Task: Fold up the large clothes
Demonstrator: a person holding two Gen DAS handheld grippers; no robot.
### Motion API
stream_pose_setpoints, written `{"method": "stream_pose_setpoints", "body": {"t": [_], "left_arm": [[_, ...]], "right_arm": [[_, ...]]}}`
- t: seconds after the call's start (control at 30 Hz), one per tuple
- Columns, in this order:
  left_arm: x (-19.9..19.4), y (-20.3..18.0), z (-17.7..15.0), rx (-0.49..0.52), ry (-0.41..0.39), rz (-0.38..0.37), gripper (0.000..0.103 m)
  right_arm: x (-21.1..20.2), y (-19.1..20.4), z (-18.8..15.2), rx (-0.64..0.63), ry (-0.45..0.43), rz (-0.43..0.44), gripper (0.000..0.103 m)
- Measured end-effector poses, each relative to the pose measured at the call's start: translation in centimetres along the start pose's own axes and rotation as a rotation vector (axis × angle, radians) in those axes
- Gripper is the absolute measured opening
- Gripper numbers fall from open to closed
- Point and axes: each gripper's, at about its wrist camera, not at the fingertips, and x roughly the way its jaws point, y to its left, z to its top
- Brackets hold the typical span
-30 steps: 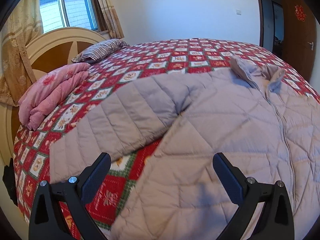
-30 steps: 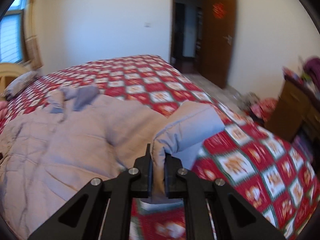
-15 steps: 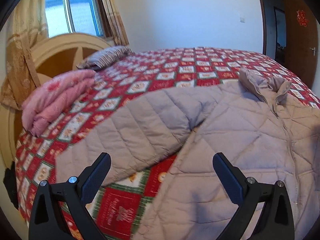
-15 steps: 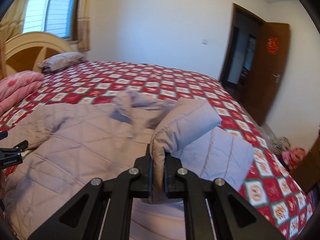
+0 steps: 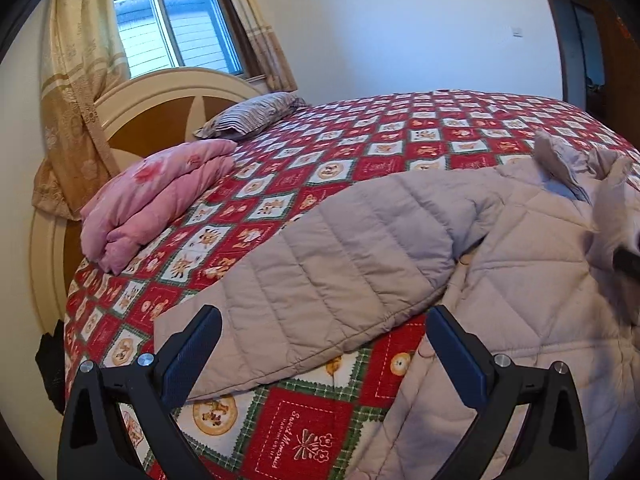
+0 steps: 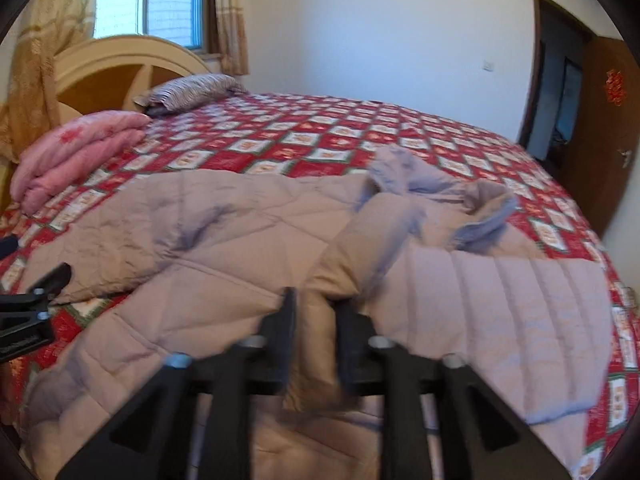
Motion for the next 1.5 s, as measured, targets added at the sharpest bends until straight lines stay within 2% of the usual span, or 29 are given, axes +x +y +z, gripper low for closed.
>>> {"method": "stream_pose_setpoints", "body": {"t": [0.03,0.07,0.2,0.27,0.33,0.4,0.5,0.57,0.67,0.77,0.83,0.9,0.97,1.07,1.17,1.27,1.37,1.43,1.5], "left_arm": [[-0.1,-0.2,0.2,-0.003,-0.004,0.001,0.102],[-0.3,-0.4,0.5,-0.003,-0.010,0.006,0.102],[-1.7,-2.9,2.0,0.015,-0.046,-0.021,0.102],[-2.6,-5.2,2.9,0.037,-0.069,-0.049,0.102],[-3.3,-7.8,3.5,0.063,-0.077,-0.084,0.102],[-3.8,-10.8,4.0,0.095,-0.088,-0.110,0.102],[-3.2,-15.4,4.3,0.162,-0.106,-0.091,0.102],[-1.4,-17.7,4.0,0.218,-0.109,-0.004,0.102],[2.7,-19.2,3.2,0.301,-0.085,0.136,0.102],[5.3,-17.6,2.8,0.275,-0.010,0.153,0.102],[6.1,-16.6,2.8,0.255,0.021,0.146,0.102],[6.6,-16.0,2.5,0.238,0.032,0.147,0.102],[6.7,-15.3,2.5,0.219,0.043,0.145,0.102],[5.4,-13.3,3.3,0.124,0.039,0.105,0.102],[2.4,-12.1,5.0,0.050,-0.029,0.048,0.102],[0.0,-12.7,6.7,0.018,-0.073,-0.030,0.102],[-0.5,-15.7,7.1,0.042,-0.059,-0.127,0.102],[0.0,-18.6,6.6,0.089,-0.043,-0.160,0.102],[1.4,-21.0,5.8,0.126,-0.010,-0.168,0.102]], "right_arm": [[-0.5,0.1,-0.1,0.014,-0.012,0.048,0.073],[-1.4,0.1,-0.3,0.020,-0.036,0.076,0.077],[-4.9,-1.2,-0.6,0.014,-0.093,0.109,0.077],[-7.5,-4.1,-1.2,0.061,-0.128,0.098,0.077],[-9.3,-7.6,-1.8,0.128,-0.156,0.048,0.077],[-11.1,-12.6,-3.0,0.239,-0.168,-0.059,0.077],[-12.3,-19.3,-4.6,0.385,-0.145,-0.224,0.078],[-12.6,-23.8,-5.9,0.493,-0.117,-0.309,0.078],[-11.5,-27.5,-6.8,0.545,-0.068,-0.379,0.078],[-8.8,-28.1,-6.7,0.504,0.003,-0.377,0.078],[-6.2,-26.7,-6.4,0.442,0.059,-0.334,0.078],[-4.7,-25.3,-6.5,0.382,0.085,-0.313,0.078],[-2.9,-22.9,-6.4,0.301,0.110,-0.288,0.070],[-1.6,-21.1,-6.7,0.211,0.145,-0.292,0.070],[-3.0,-21.7,-6.7,0.233,0.120,-0.274,0.070],[-5.5,-22.7,-6.2,0.290,0.058,-0.304,0.070],[-7.6,-22.8,-4.6,0.305,-0.036,-0.338,0.070],[-7.7,-22.0,-3.4,0.297,-0.074,-0.314,0.070],[-6.2,-21.5,-2.3,0.286,-0.073,-0.253,0.070]]}}
